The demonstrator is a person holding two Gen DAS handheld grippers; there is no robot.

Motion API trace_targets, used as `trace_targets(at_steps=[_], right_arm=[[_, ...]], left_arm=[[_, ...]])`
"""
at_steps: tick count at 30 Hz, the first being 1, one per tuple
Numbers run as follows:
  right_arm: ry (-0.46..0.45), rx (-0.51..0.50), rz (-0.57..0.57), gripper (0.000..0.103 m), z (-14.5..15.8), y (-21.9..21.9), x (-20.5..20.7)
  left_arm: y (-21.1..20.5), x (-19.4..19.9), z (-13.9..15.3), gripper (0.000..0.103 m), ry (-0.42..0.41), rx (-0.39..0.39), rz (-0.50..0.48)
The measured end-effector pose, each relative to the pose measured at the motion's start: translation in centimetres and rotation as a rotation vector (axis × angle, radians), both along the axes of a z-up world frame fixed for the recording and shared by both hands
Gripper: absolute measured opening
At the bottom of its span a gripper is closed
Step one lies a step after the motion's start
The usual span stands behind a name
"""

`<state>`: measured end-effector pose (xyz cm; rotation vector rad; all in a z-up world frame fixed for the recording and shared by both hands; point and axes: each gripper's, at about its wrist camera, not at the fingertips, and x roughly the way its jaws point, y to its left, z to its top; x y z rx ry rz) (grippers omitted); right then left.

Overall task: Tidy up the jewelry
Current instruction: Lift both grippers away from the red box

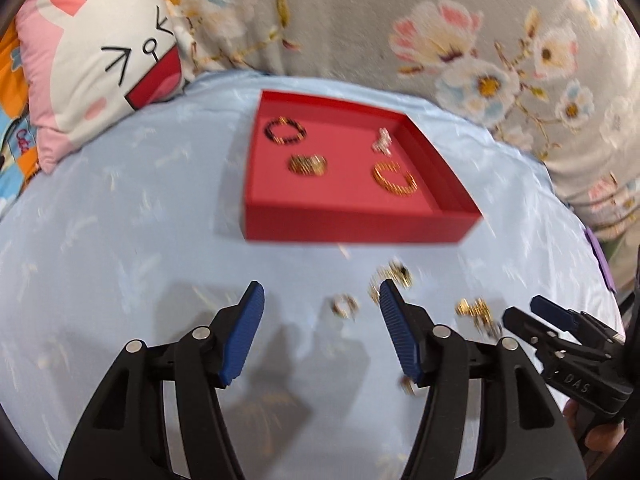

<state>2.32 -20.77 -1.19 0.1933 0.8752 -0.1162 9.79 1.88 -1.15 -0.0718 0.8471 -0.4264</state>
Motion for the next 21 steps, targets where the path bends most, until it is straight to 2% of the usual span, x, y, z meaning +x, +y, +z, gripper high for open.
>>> trace_targets(at_steps=[11, 21], right_arm=[[0.049, -0.005, -0.013, 0.064, -1.9, 0.4, -4.1], [0.037, 0.014, -0.037, 0.064, -1.5, -0.4, -5.2]], left_arm=[[-1.6, -4.3, -2.5, 0.058, 0.061, 0.048, -0.058], [-4.2, -5.2, -3.0, 0.058, 0.072, 0.055, -0.107]])
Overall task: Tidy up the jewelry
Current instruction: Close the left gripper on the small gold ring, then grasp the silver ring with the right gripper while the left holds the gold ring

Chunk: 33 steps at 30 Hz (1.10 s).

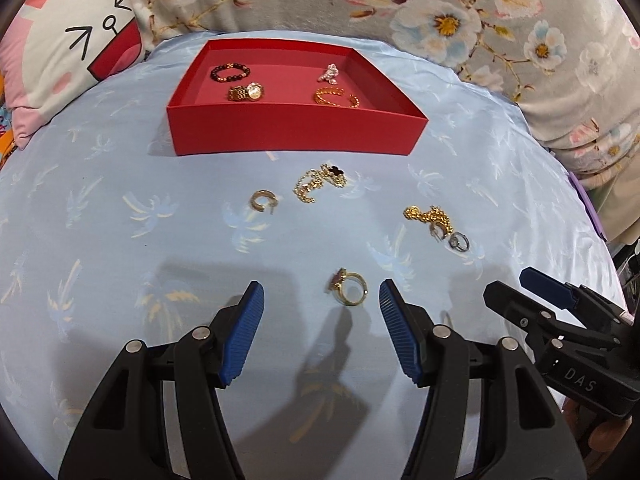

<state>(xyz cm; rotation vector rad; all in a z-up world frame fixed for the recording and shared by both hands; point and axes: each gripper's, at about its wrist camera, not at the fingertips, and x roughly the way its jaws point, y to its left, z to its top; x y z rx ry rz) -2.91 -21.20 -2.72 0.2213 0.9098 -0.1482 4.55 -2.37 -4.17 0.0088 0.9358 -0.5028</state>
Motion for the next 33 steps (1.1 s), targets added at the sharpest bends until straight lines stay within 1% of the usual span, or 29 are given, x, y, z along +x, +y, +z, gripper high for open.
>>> trace_targets(at_steps=[4, 7, 10, 12, 14, 16, 17, 22, 26, 29, 33], right_arm=[[0.002, 0.006, -0.010, 0.064, -0.1, -0.4, -0.3], [0.000, 0.012, -0.014, 0.064, -0.1, -0.6, -0.4], [-0.002, 0.014, -0.014, 0.064, -0.1, -0.7, -0.4], [-0.002, 0.015, -0.014, 0.064, -0.1, -0.7, -0.4], [0.005, 0.025, -0.013, 0.063, -0.3, -0.8, -0.2], [0.008, 0.050, -0.011, 0.060, -0.5, -0.9, 0.1], [0.010, 0.058, -0.009, 0.057, -0.6, -1.0, 0.3], [0.015, 0.065, -0.002, 0.044, -0.7, -1.0, 1.4], [0.019, 0.101, 0.012, 0.032, -1.0, -0.8, 2.3], [0.031, 0.123, 0.024, 0.029, -1.6, -0.4, 3.0], [0.029, 0.114, 0.015, 0.026, -1.9, -0.3, 3.7]], left_arm=[[-1.1, 0.2, -0.4, 0.057, 0.005, 0.017, -0.003], [-1.9, 0.4, -0.8, 0.049, -0.002, 0.031, -0.005], [-2.4, 0.4, -0.9, 0.035, -0.021, 0.050, -0.010], [-2.5, 0.4, -1.0, 0.019, -0.023, 0.053, -0.013], [-2.3, 0.4, -1.0, 0.008, -0.012, 0.045, -0.016], [-2.2, 0.6, -1.0, 0.008, -0.005, 0.034, -0.021], [-2.1, 0.6, -1.0, 0.008, -0.004, 0.032, -0.021], [-1.8, 0.6, -0.6, 0.008, -0.009, 0.019, -0.016], [-1.4, 0.7, -0.2, 0.008, -0.016, 0.015, -0.005], [-0.9, 1.0, -0.3, 0.008, -0.003, 0.006, 0.010], [-0.3, 1.3, -0.3, 0.008, 0.007, -0.001, 0.027]])
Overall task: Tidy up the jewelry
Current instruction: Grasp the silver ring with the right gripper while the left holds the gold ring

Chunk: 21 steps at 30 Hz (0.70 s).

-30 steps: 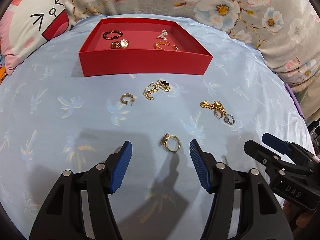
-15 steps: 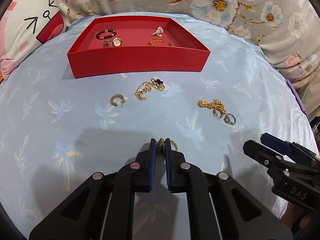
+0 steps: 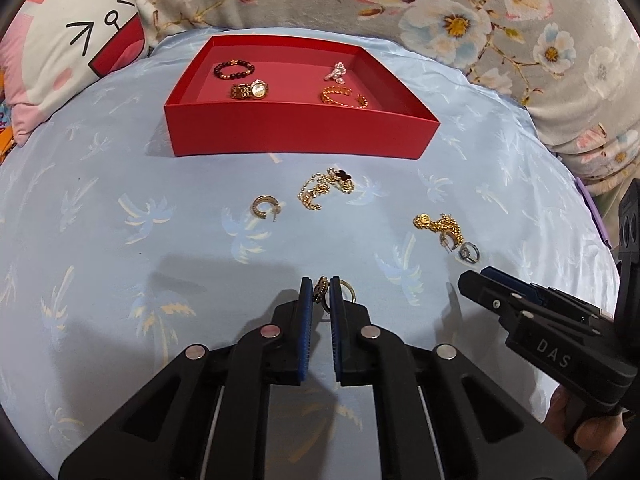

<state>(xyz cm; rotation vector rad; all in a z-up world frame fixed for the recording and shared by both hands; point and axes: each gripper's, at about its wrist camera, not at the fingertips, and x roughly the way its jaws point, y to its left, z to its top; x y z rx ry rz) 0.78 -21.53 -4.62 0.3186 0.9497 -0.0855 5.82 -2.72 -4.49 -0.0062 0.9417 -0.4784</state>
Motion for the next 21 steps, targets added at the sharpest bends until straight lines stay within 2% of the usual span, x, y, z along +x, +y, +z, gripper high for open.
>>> trace_targets(at_steps=[9, 21], right_arm=[[-0.018, -0.028, -0.032, 0.025, -0.1, -0.6, 1.6], [-0.032, -0.115, -0.028, 0.012, -0.2, -0.3, 1.7]], left_arm=[[0.0, 0.1, -0.2, 0.008, 0.007, -0.006, -0.002], [-0.3, 0.2, -0.4, 0.008, 0.018, -0.008, -0.006]])
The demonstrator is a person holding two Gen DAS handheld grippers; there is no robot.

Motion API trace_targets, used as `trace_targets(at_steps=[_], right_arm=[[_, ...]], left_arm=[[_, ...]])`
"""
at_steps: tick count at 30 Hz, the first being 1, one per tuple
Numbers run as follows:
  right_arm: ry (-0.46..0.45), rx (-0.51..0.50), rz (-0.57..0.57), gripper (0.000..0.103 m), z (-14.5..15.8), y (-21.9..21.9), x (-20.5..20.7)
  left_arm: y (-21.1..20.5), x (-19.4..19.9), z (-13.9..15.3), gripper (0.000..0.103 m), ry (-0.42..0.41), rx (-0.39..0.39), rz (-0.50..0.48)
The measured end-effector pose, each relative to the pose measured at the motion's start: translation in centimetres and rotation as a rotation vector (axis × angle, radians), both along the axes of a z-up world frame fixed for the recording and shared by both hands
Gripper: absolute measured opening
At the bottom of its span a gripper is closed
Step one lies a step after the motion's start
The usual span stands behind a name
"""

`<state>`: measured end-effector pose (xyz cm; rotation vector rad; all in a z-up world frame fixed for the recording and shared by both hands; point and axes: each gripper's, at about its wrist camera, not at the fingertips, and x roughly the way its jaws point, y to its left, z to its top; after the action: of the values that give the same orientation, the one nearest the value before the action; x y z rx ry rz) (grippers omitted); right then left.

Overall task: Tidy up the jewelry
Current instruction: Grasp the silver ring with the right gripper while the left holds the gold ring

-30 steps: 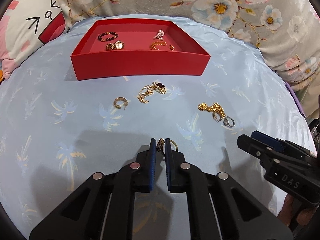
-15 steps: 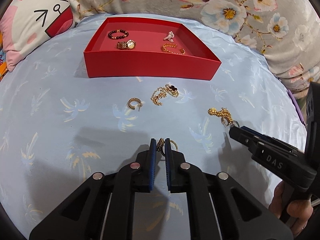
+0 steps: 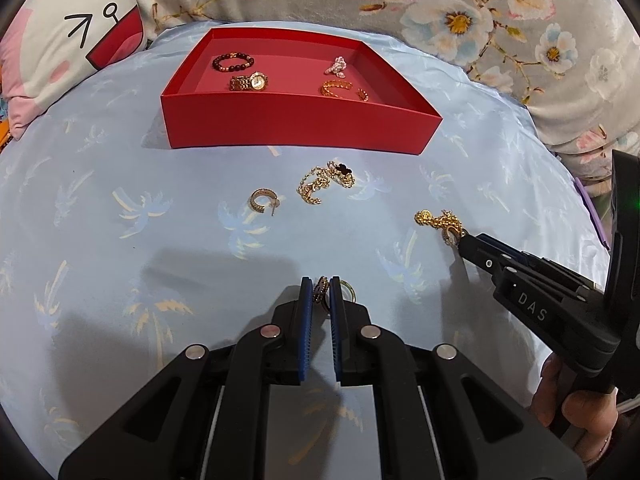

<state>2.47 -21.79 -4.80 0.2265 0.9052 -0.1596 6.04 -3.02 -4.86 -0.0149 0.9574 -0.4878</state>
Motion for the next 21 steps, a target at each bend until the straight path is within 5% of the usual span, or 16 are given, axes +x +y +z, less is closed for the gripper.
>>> trace_targets(at_steps=[21], right_arm=[[-0.060, 0.059, -0.005, 0.008, 3.1, -0.7, -2.1]], left_arm=[[1.5, 0.1, 2.9, 0.008, -0.020, -0.069, 0.015]])
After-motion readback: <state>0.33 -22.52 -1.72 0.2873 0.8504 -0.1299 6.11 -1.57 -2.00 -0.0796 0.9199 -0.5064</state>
